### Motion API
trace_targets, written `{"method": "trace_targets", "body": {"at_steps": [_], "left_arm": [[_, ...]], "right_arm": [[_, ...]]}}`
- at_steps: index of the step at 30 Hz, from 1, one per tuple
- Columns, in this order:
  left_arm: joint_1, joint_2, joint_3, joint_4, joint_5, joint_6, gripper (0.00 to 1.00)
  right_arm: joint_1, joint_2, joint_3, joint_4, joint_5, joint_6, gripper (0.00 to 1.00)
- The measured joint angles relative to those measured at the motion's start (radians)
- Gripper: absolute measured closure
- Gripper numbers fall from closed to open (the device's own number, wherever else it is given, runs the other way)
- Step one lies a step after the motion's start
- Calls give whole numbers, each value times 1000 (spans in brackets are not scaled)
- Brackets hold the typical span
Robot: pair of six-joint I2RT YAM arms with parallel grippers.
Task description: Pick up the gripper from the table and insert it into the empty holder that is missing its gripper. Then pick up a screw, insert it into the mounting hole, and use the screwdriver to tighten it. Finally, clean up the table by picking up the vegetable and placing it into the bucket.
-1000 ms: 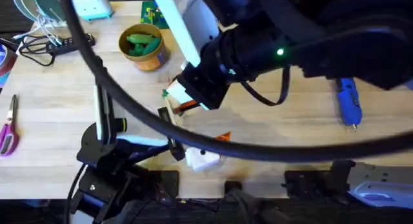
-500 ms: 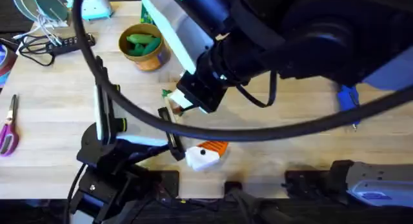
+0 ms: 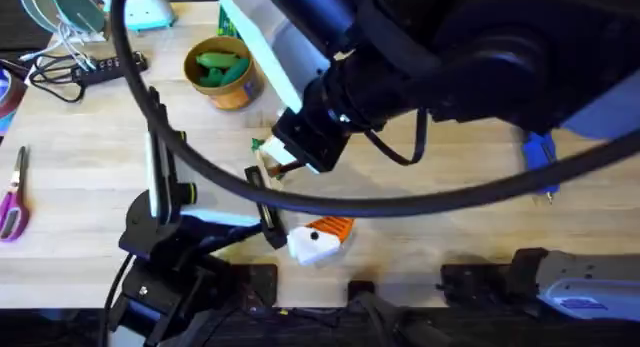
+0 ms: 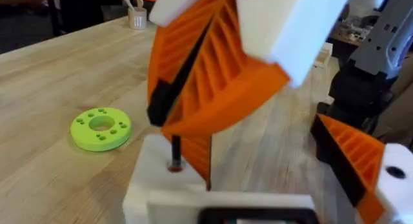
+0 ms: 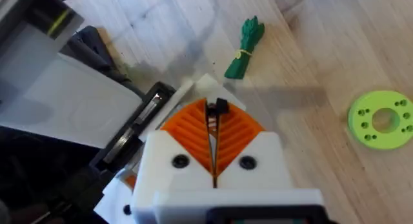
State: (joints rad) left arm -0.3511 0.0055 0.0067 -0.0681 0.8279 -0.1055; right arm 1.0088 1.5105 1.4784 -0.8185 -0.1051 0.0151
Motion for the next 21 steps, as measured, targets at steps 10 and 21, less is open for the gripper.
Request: {"method": "trace_targets", "body": {"at_steps": [10,21], "left_arm": [[0,0,0,0,-1,-1,7],[0,0,0,0,0,-1,8]], "right_arm": [[0,51,0,-9,0,0,994],[0,50,0,-9,0,0,739]]}}
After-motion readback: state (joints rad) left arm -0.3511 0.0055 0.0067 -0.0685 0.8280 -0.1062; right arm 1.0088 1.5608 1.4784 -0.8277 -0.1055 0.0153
